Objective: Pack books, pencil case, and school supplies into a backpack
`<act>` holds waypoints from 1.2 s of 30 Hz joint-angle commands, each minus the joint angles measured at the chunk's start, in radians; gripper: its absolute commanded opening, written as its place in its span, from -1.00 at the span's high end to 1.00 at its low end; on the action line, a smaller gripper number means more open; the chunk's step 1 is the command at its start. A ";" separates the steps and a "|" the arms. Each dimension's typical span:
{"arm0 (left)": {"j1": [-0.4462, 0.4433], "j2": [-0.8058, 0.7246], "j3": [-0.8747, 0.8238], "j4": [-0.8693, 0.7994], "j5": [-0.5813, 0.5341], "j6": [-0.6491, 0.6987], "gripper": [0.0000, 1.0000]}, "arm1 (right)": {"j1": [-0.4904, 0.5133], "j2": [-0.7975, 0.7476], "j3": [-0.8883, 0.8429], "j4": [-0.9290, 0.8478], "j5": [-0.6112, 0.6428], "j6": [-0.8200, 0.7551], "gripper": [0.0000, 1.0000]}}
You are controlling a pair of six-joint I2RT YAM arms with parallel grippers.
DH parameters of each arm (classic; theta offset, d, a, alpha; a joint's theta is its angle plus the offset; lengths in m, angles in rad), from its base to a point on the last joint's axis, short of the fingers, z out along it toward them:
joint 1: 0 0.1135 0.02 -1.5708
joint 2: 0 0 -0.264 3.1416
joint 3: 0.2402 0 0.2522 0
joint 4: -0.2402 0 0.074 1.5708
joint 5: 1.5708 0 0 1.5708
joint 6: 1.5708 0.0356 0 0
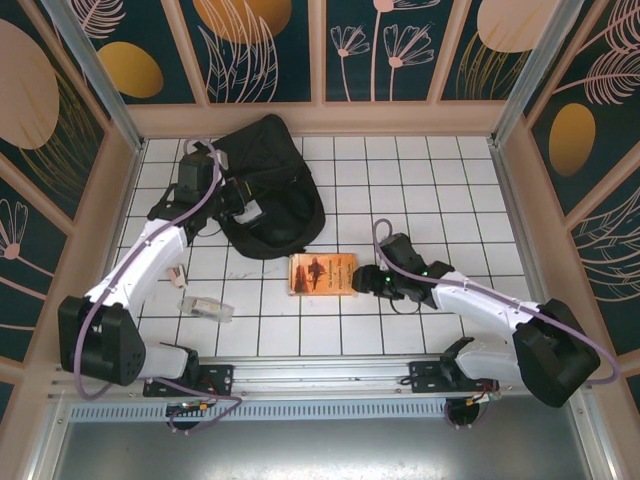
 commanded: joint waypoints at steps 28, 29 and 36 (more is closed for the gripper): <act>-0.149 0.081 -0.044 0.027 0.133 -0.002 1.00 | -0.108 0.251 -0.237 0.716 -0.408 0.405 -0.38; -0.154 0.078 -0.058 0.023 0.146 -0.003 1.00 | -0.106 0.278 -0.227 0.750 -0.415 0.418 -0.37; -0.167 0.024 -0.158 0.073 0.236 -0.058 1.00 | -0.106 0.305 -0.145 0.840 -0.401 0.442 -0.37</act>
